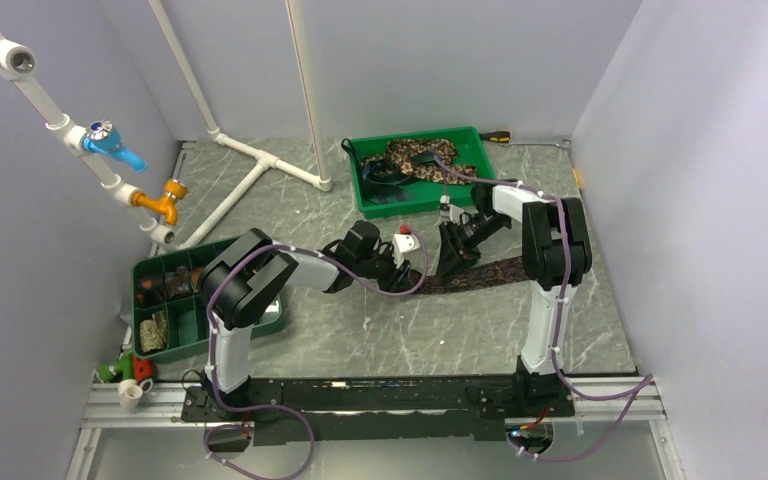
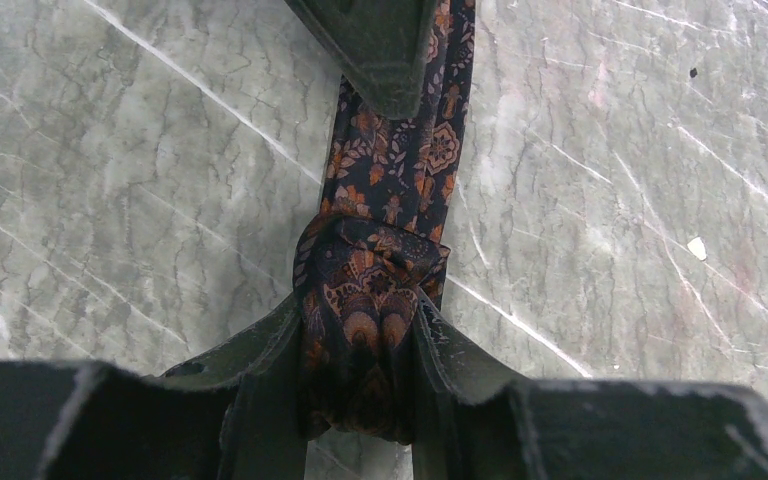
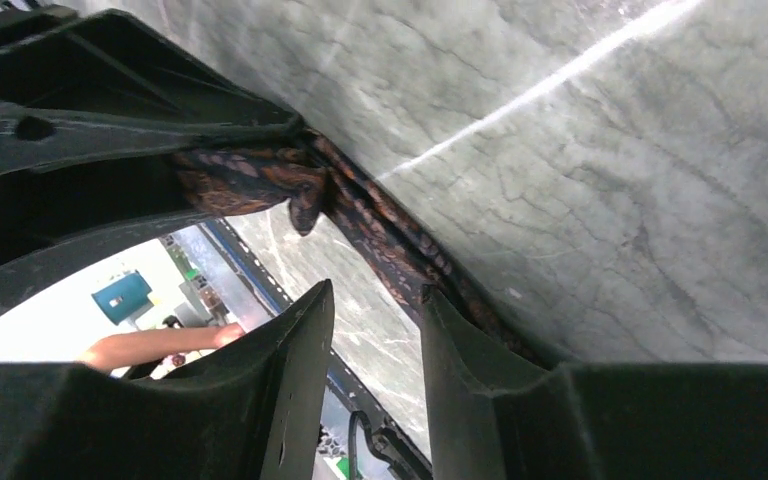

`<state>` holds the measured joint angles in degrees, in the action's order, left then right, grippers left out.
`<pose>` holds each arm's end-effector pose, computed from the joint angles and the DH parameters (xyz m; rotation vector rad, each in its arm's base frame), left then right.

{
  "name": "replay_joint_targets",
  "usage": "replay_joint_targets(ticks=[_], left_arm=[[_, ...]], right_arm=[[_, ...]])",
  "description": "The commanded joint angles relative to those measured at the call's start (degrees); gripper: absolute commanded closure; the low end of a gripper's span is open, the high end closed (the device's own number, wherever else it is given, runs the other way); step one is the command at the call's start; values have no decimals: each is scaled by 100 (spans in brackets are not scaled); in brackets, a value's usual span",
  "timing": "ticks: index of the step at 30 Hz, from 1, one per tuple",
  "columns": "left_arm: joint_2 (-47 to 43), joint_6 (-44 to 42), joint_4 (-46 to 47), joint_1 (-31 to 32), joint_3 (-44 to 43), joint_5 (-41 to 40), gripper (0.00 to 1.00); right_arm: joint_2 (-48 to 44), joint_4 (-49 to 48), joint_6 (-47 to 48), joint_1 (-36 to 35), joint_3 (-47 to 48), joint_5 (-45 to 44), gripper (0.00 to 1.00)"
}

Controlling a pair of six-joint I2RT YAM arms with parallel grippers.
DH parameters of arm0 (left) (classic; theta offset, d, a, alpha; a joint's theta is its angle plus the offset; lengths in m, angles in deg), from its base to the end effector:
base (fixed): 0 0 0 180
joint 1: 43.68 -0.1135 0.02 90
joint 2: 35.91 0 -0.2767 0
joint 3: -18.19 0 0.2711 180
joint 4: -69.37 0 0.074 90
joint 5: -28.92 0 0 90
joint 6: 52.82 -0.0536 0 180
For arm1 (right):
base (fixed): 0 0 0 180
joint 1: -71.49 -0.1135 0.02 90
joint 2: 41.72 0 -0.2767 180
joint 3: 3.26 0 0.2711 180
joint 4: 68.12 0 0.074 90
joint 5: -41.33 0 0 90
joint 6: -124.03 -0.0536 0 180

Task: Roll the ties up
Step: Roll the tie at the center of the board.

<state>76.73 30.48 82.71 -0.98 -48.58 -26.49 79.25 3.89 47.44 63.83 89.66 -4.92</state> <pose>0.2843 -0.3037 0.1108 1.2390 1.8103 -1.0067 0.3736 0.0876 0.1123 0.4137 -2.7647 -1.1326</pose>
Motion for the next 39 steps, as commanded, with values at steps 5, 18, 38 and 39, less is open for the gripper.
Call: replay_joint_targets(ticks=[5, 18, 38, 39], left_arm=[[348, -159, -904, -85, 291, -479, 99], [407, -101, -877, -86, 296, -355, 98], [-435, -1244, 749, -512, 1147, 570, 32], [-335, -1169, 898, -496, 1110, 598, 33]], right_arm=[[-73, -161, -313, -256, 117, 715, 60], [343, -585, -491, -736, 135, 497, 60], [577, -981, -517, -891, -253, -1477, 100], [617, -968, -511, -887, -234, -1490, 100]])
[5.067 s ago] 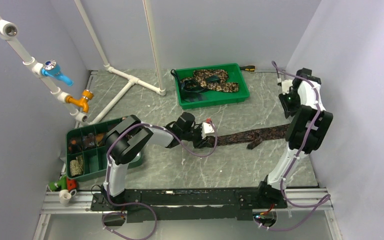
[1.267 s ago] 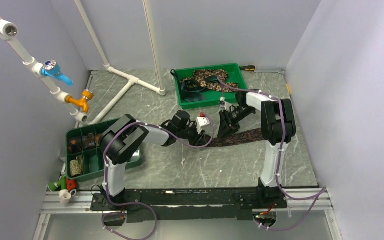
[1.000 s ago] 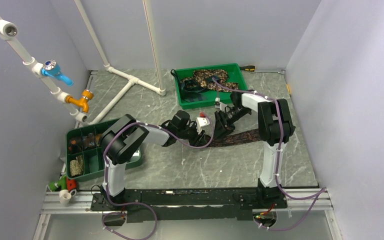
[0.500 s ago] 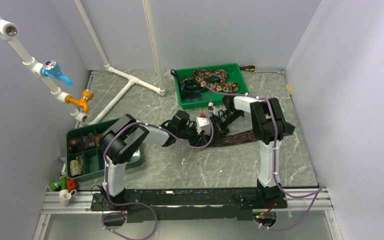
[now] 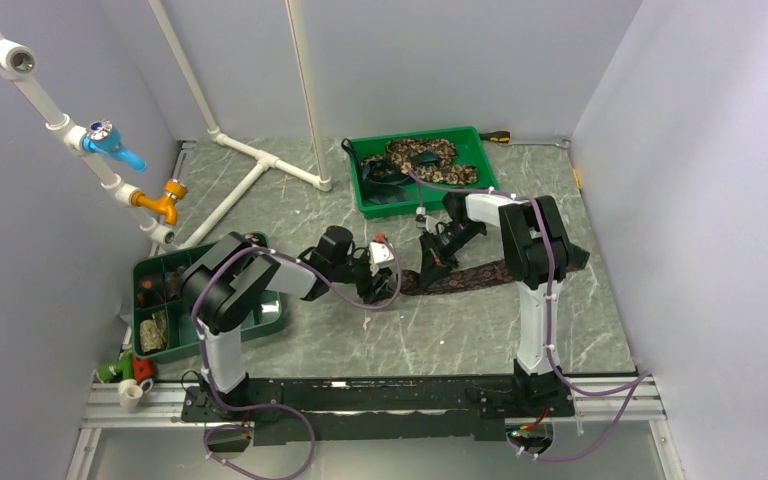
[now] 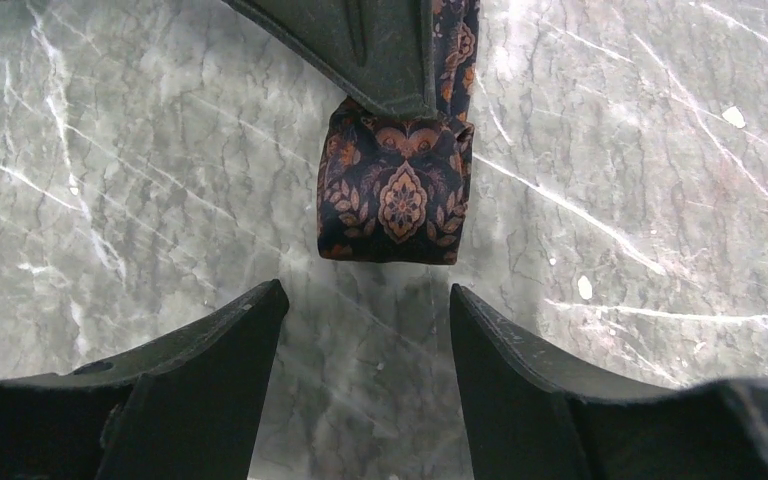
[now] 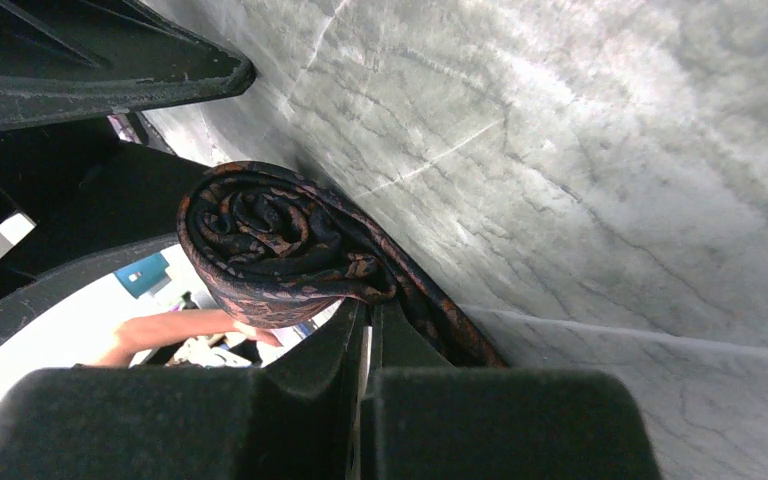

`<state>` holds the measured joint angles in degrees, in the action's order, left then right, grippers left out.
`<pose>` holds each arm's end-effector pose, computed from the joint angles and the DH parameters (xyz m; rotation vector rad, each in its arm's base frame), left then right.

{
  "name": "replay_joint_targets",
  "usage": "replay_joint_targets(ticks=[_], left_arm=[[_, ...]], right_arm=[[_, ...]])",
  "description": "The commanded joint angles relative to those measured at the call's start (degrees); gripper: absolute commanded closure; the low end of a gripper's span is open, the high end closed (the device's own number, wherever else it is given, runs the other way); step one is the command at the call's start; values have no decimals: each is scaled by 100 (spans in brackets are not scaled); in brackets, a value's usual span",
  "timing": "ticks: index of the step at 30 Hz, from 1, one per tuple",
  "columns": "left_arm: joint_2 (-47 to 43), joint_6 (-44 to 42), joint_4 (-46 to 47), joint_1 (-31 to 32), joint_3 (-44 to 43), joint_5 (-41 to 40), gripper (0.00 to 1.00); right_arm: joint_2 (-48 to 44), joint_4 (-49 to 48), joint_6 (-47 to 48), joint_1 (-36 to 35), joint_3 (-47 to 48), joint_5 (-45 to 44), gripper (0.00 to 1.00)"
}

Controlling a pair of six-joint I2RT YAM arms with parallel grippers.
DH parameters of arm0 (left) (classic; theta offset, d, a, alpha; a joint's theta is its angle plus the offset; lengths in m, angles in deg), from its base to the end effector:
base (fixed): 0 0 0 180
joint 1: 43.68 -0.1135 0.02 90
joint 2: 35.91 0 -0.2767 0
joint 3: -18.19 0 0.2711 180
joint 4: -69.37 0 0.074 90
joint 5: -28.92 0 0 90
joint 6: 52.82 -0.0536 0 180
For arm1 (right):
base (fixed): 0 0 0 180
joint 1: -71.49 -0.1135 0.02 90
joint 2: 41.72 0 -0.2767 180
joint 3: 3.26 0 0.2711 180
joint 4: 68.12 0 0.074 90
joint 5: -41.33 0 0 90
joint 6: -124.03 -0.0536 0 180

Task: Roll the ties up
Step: Roll the tie at the center of the board.

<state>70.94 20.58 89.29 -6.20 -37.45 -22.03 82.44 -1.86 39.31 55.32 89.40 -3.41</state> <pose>0.2722 -0.2512 0.1070 1.3129 1.6613 -0.9358 0.3653 0.1456 0.0901 0.4313 -2.6912 -1.1131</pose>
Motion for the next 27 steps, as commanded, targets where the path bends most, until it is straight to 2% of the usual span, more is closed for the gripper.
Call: replay_joint_targets(ticks=[1, 6, 15, 21, 27], left_arm=[[363, -135, 364, 53, -44, 174, 34], [641, -167, 768, 271, -239, 366, 39], [724, -24, 515, 562, -864, 891, 53], [885, 116, 195, 595, -1009, 979, 44], [742, 259, -24, 582, -667, 935, 34]], right_arm=[[310, -391, 323, -40, -201, -1651, 100], [327, -409, 424, -44, -225, -1781, 100], [318, -477, 415, -45, -236, -1784, 100], [327, -530, 353, -42, -261, -1766, 100], [282, -564, 326, -35, -328, -1813, 100]])
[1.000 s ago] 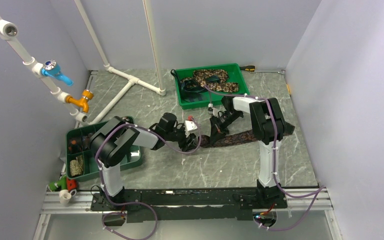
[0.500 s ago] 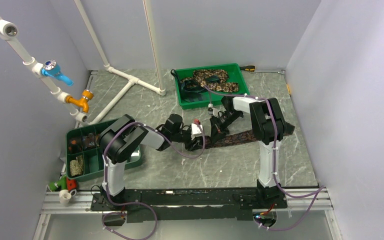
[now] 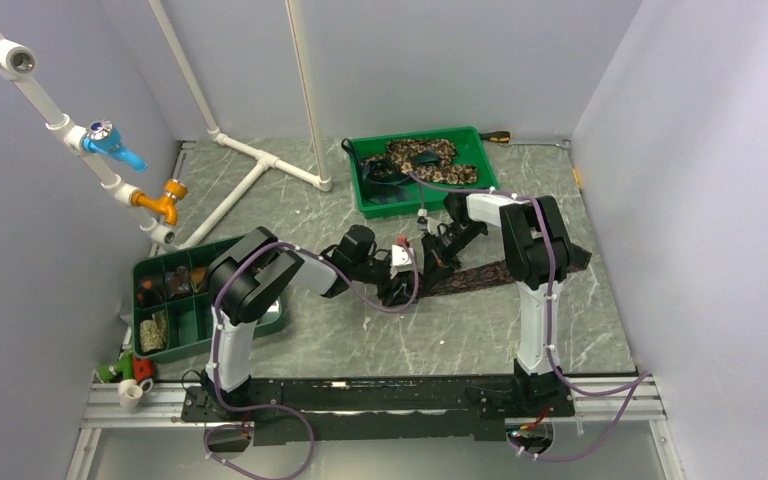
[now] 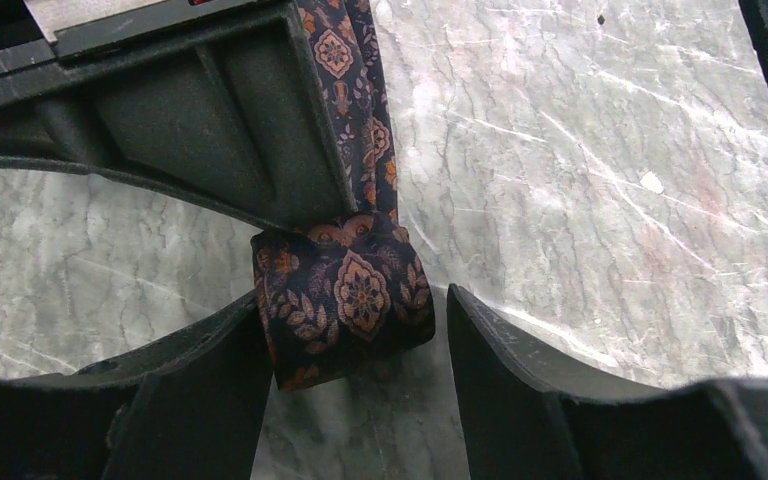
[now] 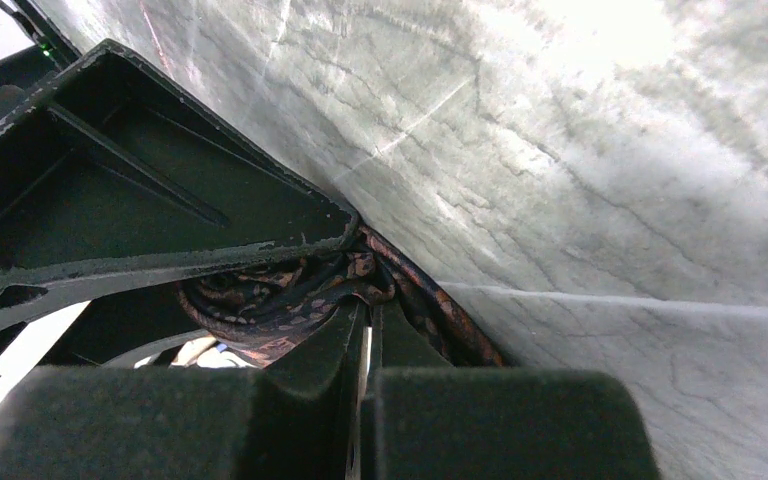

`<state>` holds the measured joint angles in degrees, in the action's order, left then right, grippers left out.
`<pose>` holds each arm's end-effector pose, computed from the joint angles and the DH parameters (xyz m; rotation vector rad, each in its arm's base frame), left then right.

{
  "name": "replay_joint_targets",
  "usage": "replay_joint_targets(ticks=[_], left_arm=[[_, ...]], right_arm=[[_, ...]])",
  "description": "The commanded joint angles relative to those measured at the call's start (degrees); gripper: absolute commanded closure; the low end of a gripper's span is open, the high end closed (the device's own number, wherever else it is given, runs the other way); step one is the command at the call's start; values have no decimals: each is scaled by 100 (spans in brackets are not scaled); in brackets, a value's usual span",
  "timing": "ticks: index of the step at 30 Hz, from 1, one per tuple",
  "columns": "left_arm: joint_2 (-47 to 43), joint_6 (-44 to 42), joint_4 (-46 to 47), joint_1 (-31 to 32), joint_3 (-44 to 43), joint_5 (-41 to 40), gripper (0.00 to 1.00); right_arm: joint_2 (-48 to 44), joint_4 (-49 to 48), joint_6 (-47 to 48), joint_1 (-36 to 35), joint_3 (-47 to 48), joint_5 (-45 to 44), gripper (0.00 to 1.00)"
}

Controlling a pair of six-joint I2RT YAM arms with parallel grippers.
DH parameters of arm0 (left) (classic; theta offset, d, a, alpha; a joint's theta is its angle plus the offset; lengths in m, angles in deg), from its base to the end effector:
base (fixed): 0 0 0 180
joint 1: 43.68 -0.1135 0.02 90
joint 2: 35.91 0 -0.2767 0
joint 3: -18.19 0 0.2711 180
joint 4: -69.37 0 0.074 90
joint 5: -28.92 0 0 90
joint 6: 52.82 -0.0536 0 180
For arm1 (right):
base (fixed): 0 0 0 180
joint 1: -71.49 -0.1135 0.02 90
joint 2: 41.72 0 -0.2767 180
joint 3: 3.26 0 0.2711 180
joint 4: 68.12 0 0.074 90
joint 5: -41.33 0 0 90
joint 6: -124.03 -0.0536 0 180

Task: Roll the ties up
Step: Roll the tie at the center of the board.

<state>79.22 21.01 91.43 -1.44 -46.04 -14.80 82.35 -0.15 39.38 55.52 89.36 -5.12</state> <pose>0.2744 -0.3014 0.1001 1.4324 1.5158 -1.1114 0.3627 0.1422 0.0899 0.4151 -2.6895 -1.0611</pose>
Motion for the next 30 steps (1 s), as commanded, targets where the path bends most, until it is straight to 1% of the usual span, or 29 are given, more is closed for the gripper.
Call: replay_joint_targets(ticks=[1, 4, 6, 8, 9, 11, 16, 20, 23, 25, 27, 29, 30], left_arm=[[-98, 310, -186, 110, 249, 149, 34], [-65, 655, 172, 117, 340, -157, 37], [-53, 818, 369, 121, 288, -226, 45], [-50, 751, 423, 166, 131, -185, 51], [-66, 552, 269, 225, -2, -257, 54], [-27, 184, -429, 351, -374, -396, 57], [320, -152, -1787, 457, -1064, -847, 62], [488, -441, -2535, 469, -1044, -1266, 74], [487, -671, -2982, 467, -933, -1611, 81], [458, -795, -3207, 464, -821, -1825, 84], [426, -874, -3375, 462, -752, -1942, 86], [442, -902, -3472, 465, -780, -2031, 87], [459, -918, -3544, 469, -807, -2049, 87]], right_arm=[[289, -734, 318, -51, -327, -1635, 100], [308, -732, 311, -53, -344, -1568, 100], [312, -734, 318, -55, -354, -1528, 100], [330, -712, 341, -56, -347, -1485, 100], [334, -709, 344, -51, -346, -1482, 100], [299, -727, 344, -53, -354, -1432, 100], [233, -757, 325, -64, -346, -1217, 100], [146, -783, 307, -62, -306, -920, 100], [21, -558, 402, -14, -120, -676, 99], [-175, -205, 544, 145, 6, -411, 91], [-379, 136, 767, 365, 123, -79, 80], [-529, 670, 1039, 585, 228, 250, 69], [-573, 804, 1167, 659, 264, 386, 66]])
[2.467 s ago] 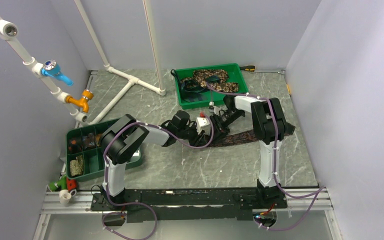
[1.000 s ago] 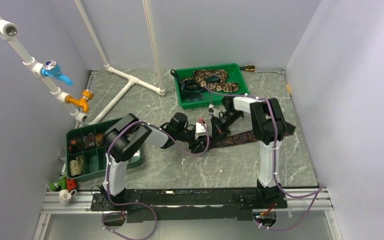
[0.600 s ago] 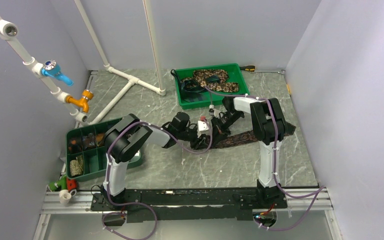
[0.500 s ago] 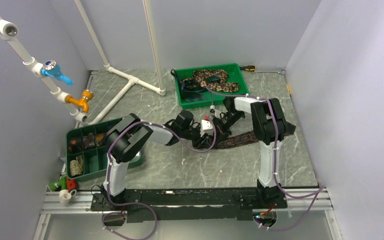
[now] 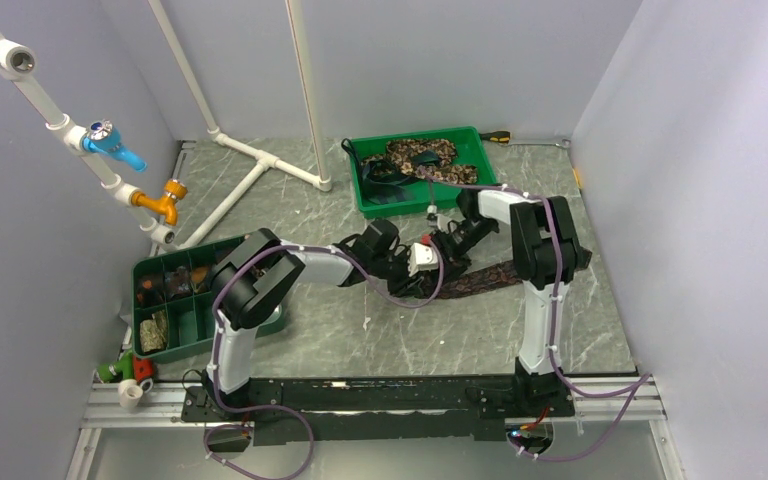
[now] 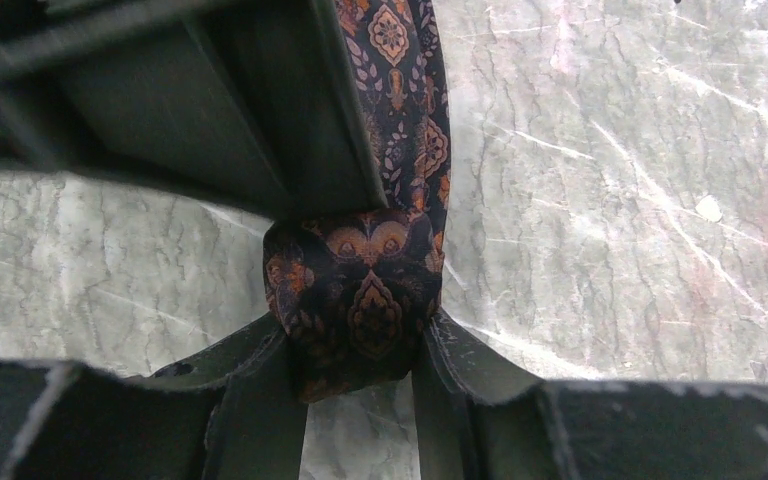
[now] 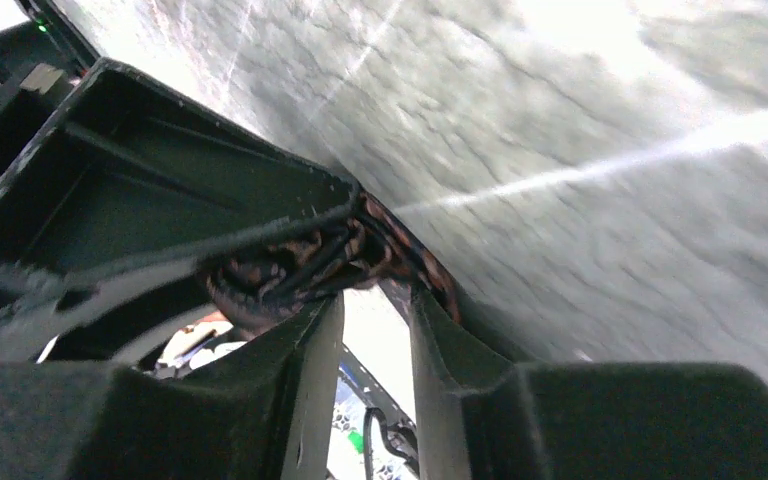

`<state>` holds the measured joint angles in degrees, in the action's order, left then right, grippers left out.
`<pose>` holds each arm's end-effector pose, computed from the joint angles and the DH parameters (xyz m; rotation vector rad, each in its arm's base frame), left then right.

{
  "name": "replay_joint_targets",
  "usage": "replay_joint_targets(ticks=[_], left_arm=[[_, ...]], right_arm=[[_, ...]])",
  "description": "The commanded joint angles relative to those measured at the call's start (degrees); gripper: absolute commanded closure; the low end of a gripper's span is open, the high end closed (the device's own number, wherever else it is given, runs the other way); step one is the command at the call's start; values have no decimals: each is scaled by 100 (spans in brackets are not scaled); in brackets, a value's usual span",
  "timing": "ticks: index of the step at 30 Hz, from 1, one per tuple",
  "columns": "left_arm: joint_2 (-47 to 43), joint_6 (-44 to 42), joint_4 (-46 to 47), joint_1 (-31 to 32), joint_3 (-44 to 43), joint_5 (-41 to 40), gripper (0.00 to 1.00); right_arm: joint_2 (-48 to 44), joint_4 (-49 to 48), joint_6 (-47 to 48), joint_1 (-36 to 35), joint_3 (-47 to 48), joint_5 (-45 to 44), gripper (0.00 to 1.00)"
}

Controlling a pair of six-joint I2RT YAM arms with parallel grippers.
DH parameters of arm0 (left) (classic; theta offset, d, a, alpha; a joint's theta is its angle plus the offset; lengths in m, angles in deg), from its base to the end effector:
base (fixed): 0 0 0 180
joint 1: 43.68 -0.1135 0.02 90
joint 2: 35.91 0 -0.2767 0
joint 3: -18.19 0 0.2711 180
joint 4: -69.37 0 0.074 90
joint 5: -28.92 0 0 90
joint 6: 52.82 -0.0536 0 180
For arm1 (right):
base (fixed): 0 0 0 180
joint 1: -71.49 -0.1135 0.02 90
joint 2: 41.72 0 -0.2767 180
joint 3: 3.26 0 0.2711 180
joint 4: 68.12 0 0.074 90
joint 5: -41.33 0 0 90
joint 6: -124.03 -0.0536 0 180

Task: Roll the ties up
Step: Roll the tie at the center of the board.

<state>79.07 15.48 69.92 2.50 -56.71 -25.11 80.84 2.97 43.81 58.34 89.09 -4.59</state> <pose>0.2783 -0.3355 0.1151 1.5367 1.6689 -0.9355 0.3627 0.1230 0.1000 0.4344 -2.6906 -1.0941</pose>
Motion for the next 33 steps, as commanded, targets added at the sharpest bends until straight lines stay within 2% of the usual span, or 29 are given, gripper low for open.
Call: replay_joint_targets(ticks=[1, 7, 12, 17, 21, 26, 27, 28, 30, 33], left_arm=[[486, -382, -1491, 80, 226, -1034, 87], [566, -467, -1642, 119, 34, -1065, 87], [580, -481, -1673, 145, 10, -1090, 86], [604, -508, -1712, 151, -29, -1092, 85], [583, -501, -1727, 151, -31, -1092, 84], [607, -496, -1784, 155, -73, -1099, 83], [606, -490, -1798, 156, -86, -1098, 83], [599, -493, -1793, 160, -85, -1094, 83], [588, -486, -1776, 155, -82, -1097, 83], [596, -490, -1784, 161, -83, -1122, 82]], right_arm=[[-467, 741, 847, 432, 315, 437, 64], [-653, 983, 1003, 525, 348, 1158, 43], [-490, 801, 716, 452, 488, 1371, 41], [-311, 587, 536, 147, 346, 703, 50], [-258, 363, 401, 133, 139, 51, 67], [-163, 515, 589, 136, 165, -105, 83], [-144, 578, 655, 132, 178, -69, 81], [-106, 656, 701, 141, 224, 13, 75], [-88, 804, 769, 172, 255, 339, 58], [-169, 742, 615, 153, 201, 531, 51]])
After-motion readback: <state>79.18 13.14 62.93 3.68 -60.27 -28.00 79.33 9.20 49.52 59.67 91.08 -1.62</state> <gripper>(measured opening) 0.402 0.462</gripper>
